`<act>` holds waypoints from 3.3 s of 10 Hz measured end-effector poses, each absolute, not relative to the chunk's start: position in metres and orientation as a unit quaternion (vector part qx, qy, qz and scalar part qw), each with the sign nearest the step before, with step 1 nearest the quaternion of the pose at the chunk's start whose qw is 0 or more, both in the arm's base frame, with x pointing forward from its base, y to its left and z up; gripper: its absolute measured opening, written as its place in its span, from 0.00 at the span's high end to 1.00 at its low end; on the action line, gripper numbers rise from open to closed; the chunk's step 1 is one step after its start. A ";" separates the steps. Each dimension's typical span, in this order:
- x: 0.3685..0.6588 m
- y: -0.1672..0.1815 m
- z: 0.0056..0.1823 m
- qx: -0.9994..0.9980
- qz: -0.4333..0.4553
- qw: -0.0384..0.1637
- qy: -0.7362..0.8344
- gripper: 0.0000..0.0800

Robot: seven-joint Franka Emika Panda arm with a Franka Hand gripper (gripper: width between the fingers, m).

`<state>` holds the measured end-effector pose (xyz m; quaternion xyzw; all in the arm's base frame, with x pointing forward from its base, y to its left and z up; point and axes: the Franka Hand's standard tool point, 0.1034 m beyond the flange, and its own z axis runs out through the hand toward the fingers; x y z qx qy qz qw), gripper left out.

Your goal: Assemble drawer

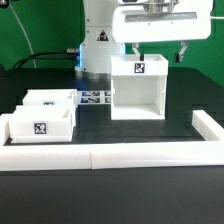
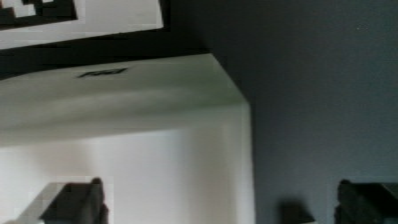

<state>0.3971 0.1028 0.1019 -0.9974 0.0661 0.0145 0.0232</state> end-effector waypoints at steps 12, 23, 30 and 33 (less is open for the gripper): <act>0.397 0.106 0.102 -0.998 0.014 0.023 0.061 0.95; 0.487 0.105 0.103 -0.998 -0.013 0.043 0.052 0.95; 0.575 0.108 0.105 -0.996 -0.055 0.058 0.033 0.95; 0.574 0.109 0.106 -0.996 -0.056 0.058 0.038 0.95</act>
Offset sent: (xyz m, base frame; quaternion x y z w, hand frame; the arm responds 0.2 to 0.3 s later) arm 0.0000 0.0000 0.0000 0.0000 0.0000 0.0000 1.0000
